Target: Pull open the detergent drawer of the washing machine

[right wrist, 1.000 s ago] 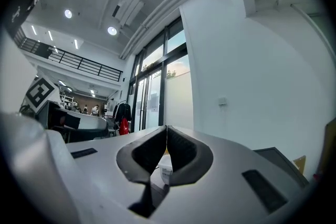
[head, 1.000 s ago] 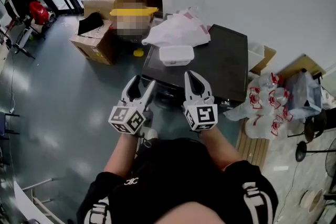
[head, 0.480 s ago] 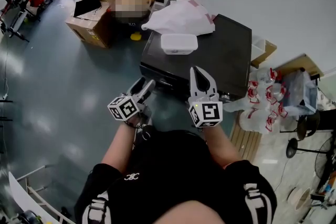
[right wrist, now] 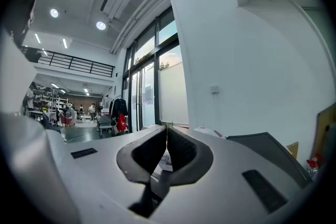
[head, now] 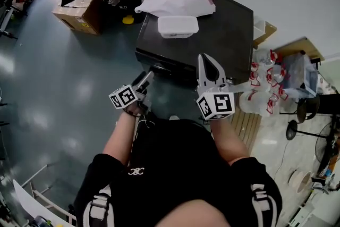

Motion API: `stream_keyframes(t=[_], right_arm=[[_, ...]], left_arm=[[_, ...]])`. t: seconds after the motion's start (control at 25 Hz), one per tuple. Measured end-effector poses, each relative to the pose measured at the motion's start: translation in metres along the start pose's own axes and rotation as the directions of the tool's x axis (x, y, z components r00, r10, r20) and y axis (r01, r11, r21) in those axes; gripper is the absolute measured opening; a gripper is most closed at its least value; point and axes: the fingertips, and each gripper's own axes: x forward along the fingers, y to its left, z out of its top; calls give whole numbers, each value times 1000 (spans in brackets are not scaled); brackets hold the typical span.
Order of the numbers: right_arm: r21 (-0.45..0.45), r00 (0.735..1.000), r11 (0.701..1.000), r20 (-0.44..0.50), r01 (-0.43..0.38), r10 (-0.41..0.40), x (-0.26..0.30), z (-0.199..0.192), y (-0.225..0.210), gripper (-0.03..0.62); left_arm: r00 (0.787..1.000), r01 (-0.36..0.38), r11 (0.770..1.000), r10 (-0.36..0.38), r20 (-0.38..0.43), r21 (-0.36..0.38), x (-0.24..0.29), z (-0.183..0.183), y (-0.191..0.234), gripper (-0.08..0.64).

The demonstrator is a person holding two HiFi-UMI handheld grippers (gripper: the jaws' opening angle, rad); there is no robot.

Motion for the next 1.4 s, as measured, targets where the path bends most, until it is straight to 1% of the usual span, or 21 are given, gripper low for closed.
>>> stream_keyframes(t=[0.08, 0.2, 0.28, 0.32, 0.36, 0.4, 0.48, 0.52, 0.6, 0.64, 0.72, 0.76, 0.88, 0.96, 1.08, 1.24, 1.28, 1.4], right_arm=[[-10, 1000, 1000, -6, 10, -10, -2, -2, -2, 8], [0, 999, 999, -38, 33, -33, -6, -10, -7, 8], [6, 997, 999, -58, 52, -52, -8, -16, -11, 8], [7, 996, 998, -67, 61, -61, -9, -19, -14, 8], [7, 995, 998, -77, 70, -69, -10, -22, -16, 8], [8, 993, 997, -86, 78, -77, -12, -24, -18, 8], [6, 990, 995, -103, 95, -94, -14, -29, -22, 8], [3, 989, 995, -110, 103, -102, -15, -30, -24, 8], [-6, 986, 993, -117, 117, -117, -16, -31, -26, 8], [-11, 985, 992, -120, 124, -124, -17, -31, -27, 8], [-18, 982, 991, -130, 136, -137, -18, -33, -29, 8], [-20, 981, 990, -136, 140, -142, -19, -34, -28, 8], [-33, 977, 989, -150, 146, -149, -20, -37, -24, 8], [-51, 976, 988, -158, 143, -149, -21, -39, -20, 8], [-70, 970, 985, -176, 156, -166, -22, -44, -19, 8], [-69, 961, 978, -185, 195, -205, -21, -47, -21, 8], [-65, 960, 977, -185, 201, -210, -21, -47, -21, 8], [-65, 959, 977, -187, 205, -213, -19, -48, -19, 8]], left_arm=[[1000, 24, 998, -23, 14, -51, 5, -1, 9, 298], [997, 66, 988, -61, 41, -138, 14, -2, 23, 298], [995, 84, 982, -74, 61, -171, 22, 1, 34, 298], [992, 108, 974, -94, 80, -198, 27, 3, 36, 298], [987, 142, 960, -120, 104, -241, 33, 3, 37, 296], [985, 151, 949, -123, 118, -275, 37, 2, 42, 296], [989, 118, 946, -86, 116, -303, 40, -1, 58, 295], [988, 130, 938, -95, 124, -320, 42, 0, 61, 295], [978, 189, 915, -142, 155, -357, 47, 3, 59, 295], [974, 204, 906, -152, 166, -370, 48, 5, 60, 293], [971, 218, 898, -158, 182, -383, 49, 10, 63, 287], [969, 222, 897, -159, 188, -383, 49, 12, 65, 285], [971, 206, 907, -145, 188, -367, 50, 17, 80, 282], [964, 233, 891, -160, 212, -389, 52, 22, 82, 281], [950, 291, 866, -210, 233, -405, 56, 28, 79, 272], [938, 334, 853, -260, 229, -400, 56, 28, 85, 259], [934, 345, 847, -270, 232, -404, 55, 29, 86, 258], [918, 388, 811, -298, 263, -438, 56, 29, 89, 243]])
